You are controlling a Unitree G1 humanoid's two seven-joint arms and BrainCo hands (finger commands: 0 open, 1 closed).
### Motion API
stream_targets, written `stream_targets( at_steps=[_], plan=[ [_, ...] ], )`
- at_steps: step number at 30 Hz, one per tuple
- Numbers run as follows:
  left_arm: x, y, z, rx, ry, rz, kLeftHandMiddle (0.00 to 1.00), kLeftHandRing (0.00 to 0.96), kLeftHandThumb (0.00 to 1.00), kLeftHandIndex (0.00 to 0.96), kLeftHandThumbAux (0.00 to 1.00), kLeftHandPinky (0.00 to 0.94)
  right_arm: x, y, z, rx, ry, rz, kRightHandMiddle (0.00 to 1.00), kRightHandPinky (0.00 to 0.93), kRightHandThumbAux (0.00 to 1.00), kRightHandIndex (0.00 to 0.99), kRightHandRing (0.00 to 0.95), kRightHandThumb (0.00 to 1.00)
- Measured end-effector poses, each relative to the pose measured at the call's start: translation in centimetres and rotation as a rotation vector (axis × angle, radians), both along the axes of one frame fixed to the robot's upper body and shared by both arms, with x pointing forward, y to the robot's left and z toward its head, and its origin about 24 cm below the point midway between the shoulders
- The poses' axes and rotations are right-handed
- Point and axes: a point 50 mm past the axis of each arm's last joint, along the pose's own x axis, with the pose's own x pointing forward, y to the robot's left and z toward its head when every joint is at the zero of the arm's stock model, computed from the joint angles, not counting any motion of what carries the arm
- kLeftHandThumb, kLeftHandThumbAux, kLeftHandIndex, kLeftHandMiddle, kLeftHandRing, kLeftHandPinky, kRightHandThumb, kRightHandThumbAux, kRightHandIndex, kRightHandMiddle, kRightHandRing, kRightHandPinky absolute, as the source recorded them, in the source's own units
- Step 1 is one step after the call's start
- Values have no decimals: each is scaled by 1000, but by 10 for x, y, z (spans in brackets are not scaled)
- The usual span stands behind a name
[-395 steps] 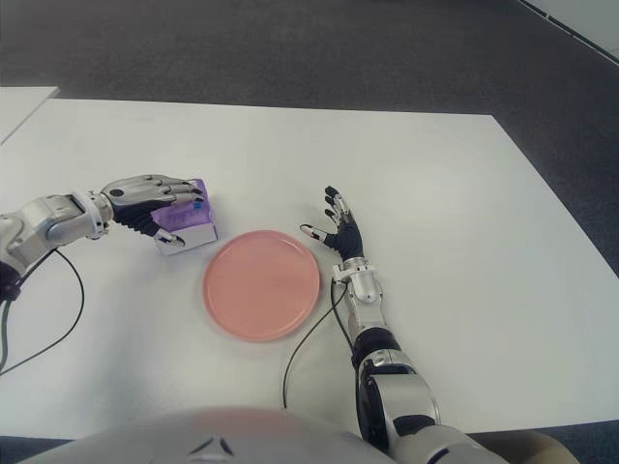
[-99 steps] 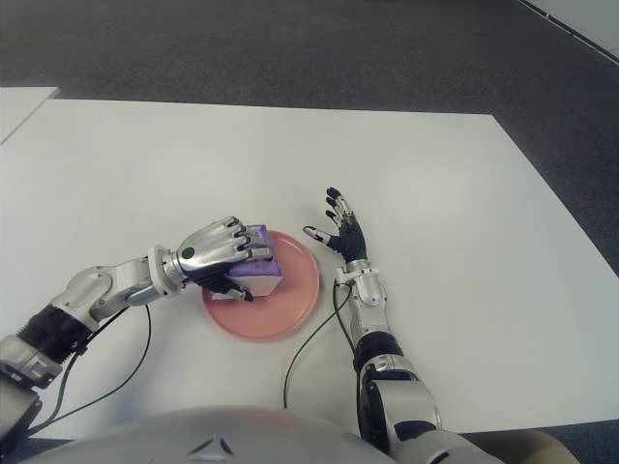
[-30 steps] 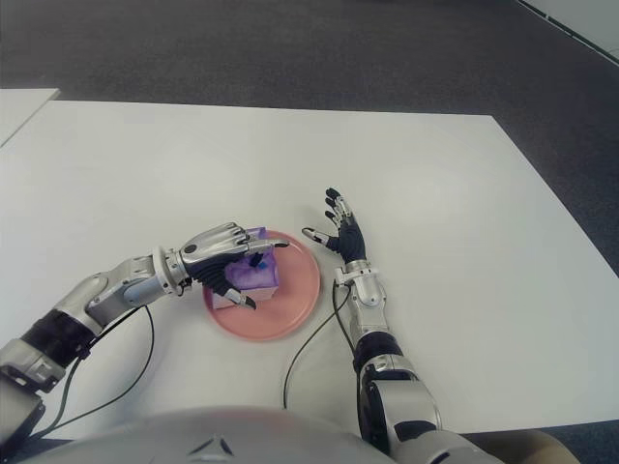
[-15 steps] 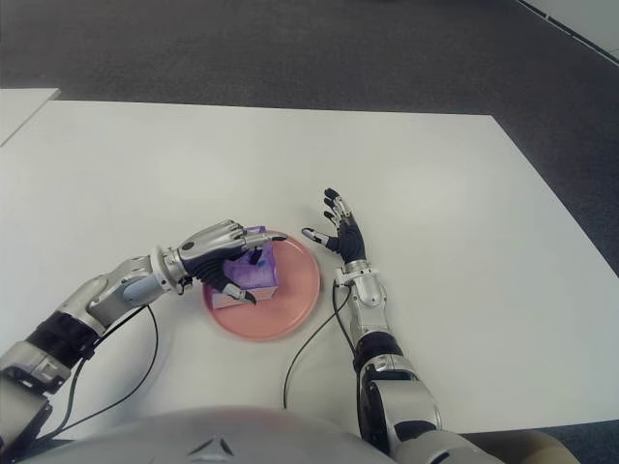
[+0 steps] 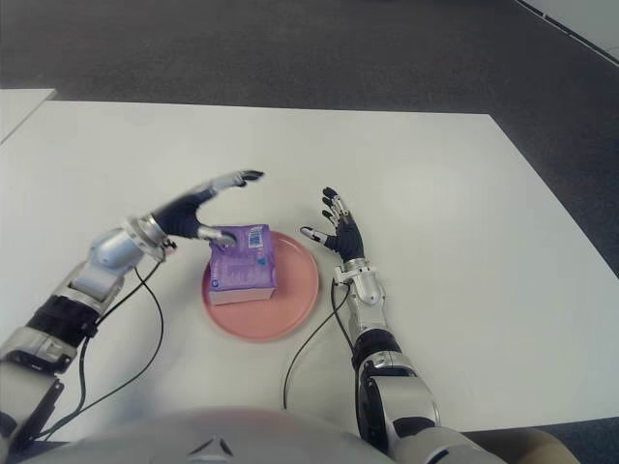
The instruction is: Put the tissue paper into the plate.
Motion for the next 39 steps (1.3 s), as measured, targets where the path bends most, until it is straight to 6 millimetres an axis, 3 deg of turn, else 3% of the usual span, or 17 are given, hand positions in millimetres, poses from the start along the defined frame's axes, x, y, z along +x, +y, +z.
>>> stream_targets(
  at_steps=[6,17,29,39],
  plan=[
    [9,6,26,-234,36,-35,0,0,0,0,374,0,1,0,0,-3,-7,-1,1,26,857,22,0,0],
    [14,9,45,-491,208,-36,0,0,0,0,215,0,2,1,2,-16,-24,10,7,40,853,32,0,0],
    [20,28,44,-646,310,63,0,0,0,0,134,0,2,1,1,-20,-25,13,6,37,841,34,0,0],
    [30,43,41,-676,337,190,0,0,0,0,173,0,2,2,1,-19,-20,24,10,52,846,39,0,0]
  ],
)
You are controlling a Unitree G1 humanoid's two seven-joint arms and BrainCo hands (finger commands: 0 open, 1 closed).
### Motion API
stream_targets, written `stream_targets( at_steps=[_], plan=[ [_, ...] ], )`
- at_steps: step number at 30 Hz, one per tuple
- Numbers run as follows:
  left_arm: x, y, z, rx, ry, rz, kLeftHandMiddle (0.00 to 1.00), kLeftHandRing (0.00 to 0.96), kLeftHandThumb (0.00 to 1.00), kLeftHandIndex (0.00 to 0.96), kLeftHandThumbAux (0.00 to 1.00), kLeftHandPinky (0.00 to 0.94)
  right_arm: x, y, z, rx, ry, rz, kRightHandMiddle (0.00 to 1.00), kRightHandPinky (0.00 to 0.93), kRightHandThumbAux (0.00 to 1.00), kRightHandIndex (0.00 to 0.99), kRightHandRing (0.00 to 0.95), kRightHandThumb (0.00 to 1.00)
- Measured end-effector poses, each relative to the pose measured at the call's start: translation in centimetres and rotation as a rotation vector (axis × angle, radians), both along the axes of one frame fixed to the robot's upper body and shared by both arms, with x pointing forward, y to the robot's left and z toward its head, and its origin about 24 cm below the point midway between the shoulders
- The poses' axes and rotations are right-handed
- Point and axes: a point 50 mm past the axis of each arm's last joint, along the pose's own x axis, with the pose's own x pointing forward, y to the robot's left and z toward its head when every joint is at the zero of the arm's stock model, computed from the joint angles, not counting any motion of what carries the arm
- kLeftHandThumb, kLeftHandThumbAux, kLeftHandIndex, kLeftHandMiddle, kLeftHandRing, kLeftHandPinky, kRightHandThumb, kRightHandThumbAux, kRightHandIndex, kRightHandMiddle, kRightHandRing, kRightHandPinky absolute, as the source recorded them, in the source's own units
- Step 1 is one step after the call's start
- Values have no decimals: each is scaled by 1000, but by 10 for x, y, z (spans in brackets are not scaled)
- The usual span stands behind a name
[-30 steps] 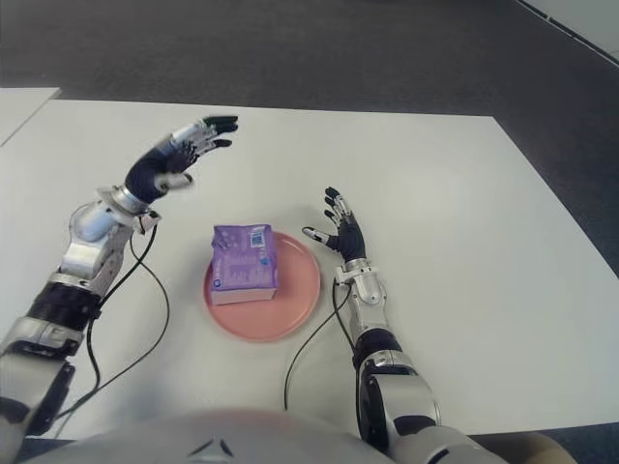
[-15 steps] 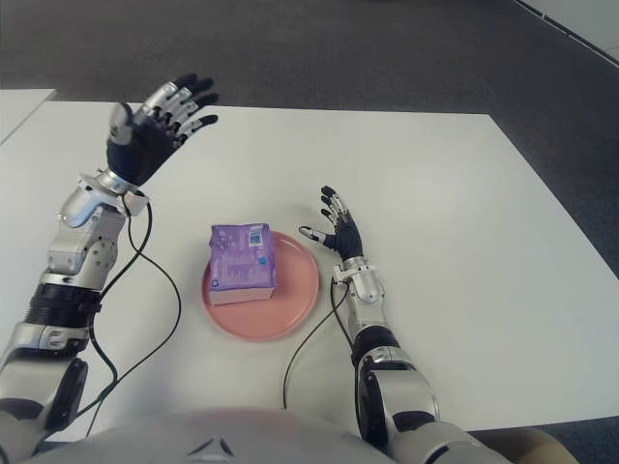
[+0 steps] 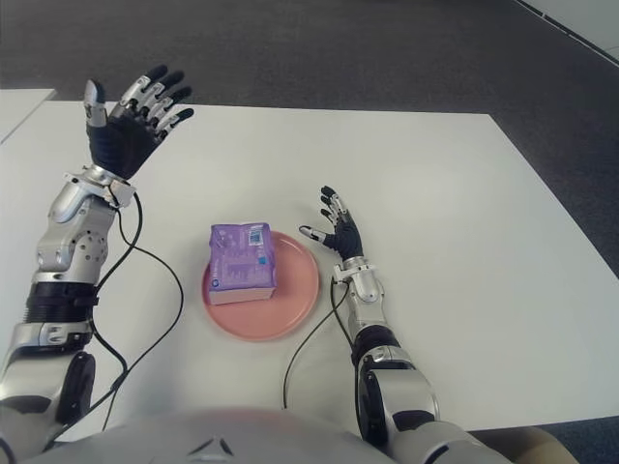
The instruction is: Put the tissue paper into the plate.
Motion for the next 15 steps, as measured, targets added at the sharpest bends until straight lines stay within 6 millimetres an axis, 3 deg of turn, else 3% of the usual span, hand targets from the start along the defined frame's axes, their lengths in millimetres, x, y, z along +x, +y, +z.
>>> stream_targets(
  at_steps=[9,15],
  plan=[
    [13,8,-24,-1,86,106,0,0,0,0,222,0,0,0,0,4,-1,3,8,44,848,38,0,0],
    [7,-1,-38,164,61,243,0,0,0,0,298,0,0,1,1,3,-7,7,7,44,842,36,0,0]
  ],
)
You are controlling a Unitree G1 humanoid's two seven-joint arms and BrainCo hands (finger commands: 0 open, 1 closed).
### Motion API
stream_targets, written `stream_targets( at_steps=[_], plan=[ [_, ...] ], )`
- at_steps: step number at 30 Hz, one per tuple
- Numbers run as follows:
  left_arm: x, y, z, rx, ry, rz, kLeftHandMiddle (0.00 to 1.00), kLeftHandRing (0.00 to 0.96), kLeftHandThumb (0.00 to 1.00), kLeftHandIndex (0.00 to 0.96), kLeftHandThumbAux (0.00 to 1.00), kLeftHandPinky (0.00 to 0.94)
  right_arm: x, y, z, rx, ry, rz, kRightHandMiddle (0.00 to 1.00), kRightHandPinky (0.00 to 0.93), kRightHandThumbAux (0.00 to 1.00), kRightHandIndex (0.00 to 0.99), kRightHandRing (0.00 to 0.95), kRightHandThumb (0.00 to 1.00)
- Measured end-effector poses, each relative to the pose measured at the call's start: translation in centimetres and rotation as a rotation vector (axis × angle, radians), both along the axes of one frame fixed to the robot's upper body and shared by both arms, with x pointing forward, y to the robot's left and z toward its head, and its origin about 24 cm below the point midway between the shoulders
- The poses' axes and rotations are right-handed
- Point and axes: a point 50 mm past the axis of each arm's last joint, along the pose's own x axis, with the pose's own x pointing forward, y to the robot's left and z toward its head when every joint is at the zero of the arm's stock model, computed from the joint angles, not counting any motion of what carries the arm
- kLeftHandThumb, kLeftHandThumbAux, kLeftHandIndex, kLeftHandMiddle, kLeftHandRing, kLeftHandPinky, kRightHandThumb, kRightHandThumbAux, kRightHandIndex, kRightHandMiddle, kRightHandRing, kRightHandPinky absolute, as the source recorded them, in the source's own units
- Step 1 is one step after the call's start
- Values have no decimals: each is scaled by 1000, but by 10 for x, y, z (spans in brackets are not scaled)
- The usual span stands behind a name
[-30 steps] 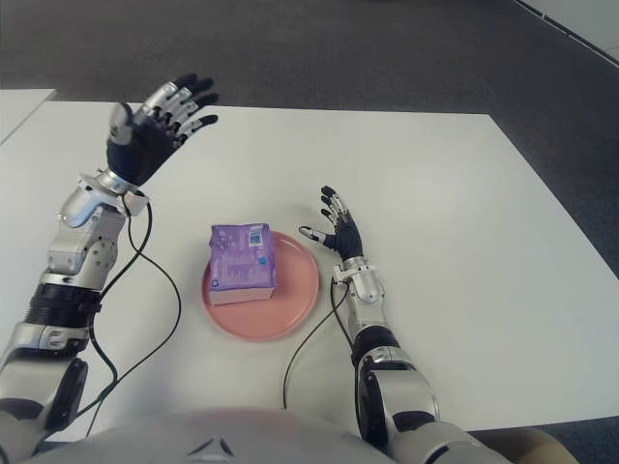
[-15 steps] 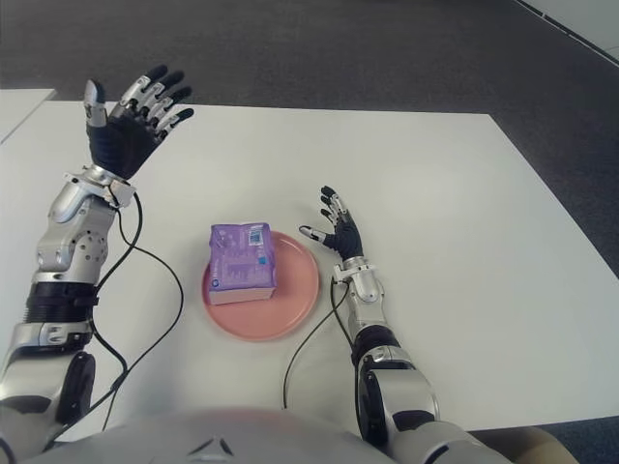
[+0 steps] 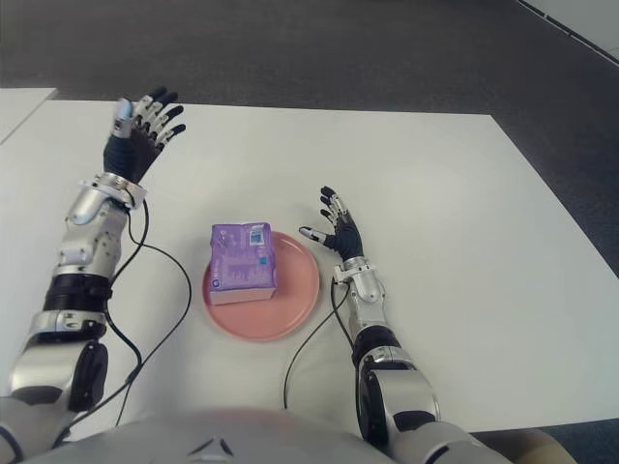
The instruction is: Put the tissue paper into the plate.
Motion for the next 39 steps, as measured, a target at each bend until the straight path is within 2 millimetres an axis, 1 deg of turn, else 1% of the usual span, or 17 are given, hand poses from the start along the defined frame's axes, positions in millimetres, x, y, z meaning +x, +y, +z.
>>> stream_targets(
  at_steps=[5,10,13,16,22,25,28,34,39],
  plan=[
    [-7,-14,-17,107,-6,77,0,0,0,0,347,0,0,-1,-1,-2,3,-2,9,47,846,38,0,0],
    [-9,-17,-23,165,-14,154,0,0,0,0,381,0,-1,-1,-1,-1,12,-4,9,43,852,39,0,0],
    [-9,-17,-25,174,-15,189,0,0,0,0,396,0,-1,-1,-1,-1,11,-1,8,42,850,39,0,0],
    [-10,-17,-31,174,1,220,0,0,0,0,401,0,-1,0,-1,-1,6,8,7,41,849,39,0,0],
    [-12,-15,-58,160,72,265,0,0,0,0,384,0,-1,0,-1,-2,4,17,10,48,864,44,0,0],
    [-14,-15,-67,146,94,279,0,0,0,0,373,0,-1,-1,-1,-1,5,14,13,50,868,47,0,0],
    [-15,-16,-70,125,87,292,0,0,0,0,368,0,-1,-2,-1,1,6,10,13,49,869,48,0,0],
    [-16,-18,-69,99,43,314,0,0,0,0,364,0,-1,-3,-1,3,7,5,7,45,873,45,0,0],
    [-17,-20,-70,97,25,325,0,0,0,0,379,0,-1,-2,-1,6,6,10,10,48,878,43,0,0]
  ],
)
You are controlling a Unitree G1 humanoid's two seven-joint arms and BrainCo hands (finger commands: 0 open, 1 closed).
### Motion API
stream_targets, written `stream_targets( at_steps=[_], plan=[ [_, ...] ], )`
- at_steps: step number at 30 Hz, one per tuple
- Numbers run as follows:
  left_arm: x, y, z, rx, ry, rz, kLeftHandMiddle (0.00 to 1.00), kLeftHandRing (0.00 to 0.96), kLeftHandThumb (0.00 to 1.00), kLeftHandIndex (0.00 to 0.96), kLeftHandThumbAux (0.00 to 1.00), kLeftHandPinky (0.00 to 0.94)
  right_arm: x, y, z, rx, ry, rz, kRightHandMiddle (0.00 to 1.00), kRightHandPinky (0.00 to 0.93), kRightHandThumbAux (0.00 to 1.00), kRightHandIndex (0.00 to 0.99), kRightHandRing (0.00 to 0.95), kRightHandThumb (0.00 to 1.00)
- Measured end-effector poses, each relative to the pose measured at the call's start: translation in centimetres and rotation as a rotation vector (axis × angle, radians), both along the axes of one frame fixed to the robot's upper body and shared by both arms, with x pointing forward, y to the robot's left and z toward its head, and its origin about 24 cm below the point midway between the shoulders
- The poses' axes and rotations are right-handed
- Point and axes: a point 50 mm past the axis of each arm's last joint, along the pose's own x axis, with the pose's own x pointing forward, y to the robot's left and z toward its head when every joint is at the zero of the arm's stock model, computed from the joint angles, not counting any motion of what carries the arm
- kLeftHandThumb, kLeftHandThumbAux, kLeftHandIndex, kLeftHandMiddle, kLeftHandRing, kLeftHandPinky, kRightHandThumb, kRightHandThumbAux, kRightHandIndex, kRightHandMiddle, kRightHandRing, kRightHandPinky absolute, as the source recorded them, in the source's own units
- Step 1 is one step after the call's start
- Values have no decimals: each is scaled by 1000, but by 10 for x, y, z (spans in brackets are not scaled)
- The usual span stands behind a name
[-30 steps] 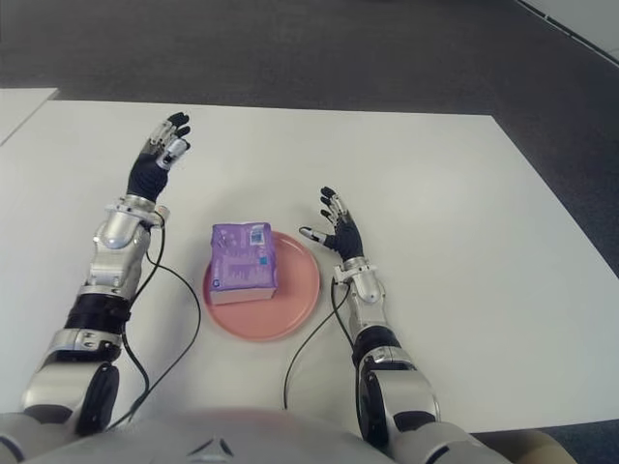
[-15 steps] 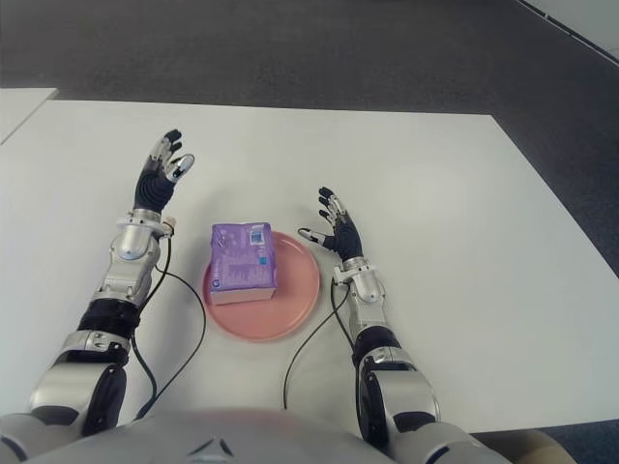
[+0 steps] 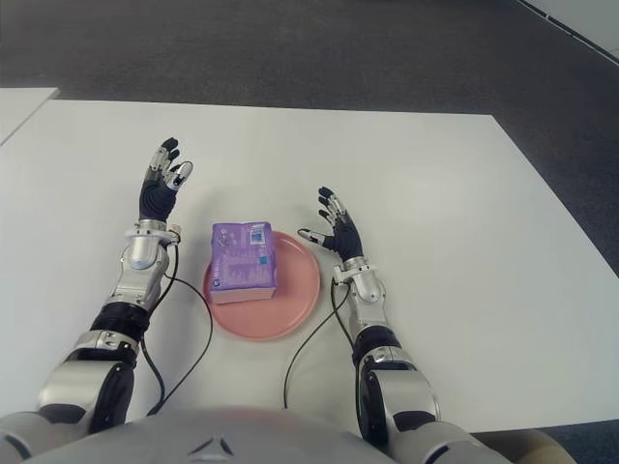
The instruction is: Put the tissue paper into the plate.
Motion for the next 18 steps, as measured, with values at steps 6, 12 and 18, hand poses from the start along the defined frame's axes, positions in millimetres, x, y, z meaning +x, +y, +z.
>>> stream_targets(
  at_steps=[6,12,18],
  plan=[
    [-2,0,-4,6,-14,6,0,0,0,0,383,0,0,1,0,3,-2,9,13,48,879,44,0,0],
    [-5,-1,-7,15,-26,-1,0,0,0,0,378,0,-1,0,0,-1,-5,17,9,48,875,43,0,0],
    [-6,-1,-10,21,-37,6,0,0,0,0,358,0,0,0,0,-3,-5,20,5,48,875,39,0,0]
  ],
)
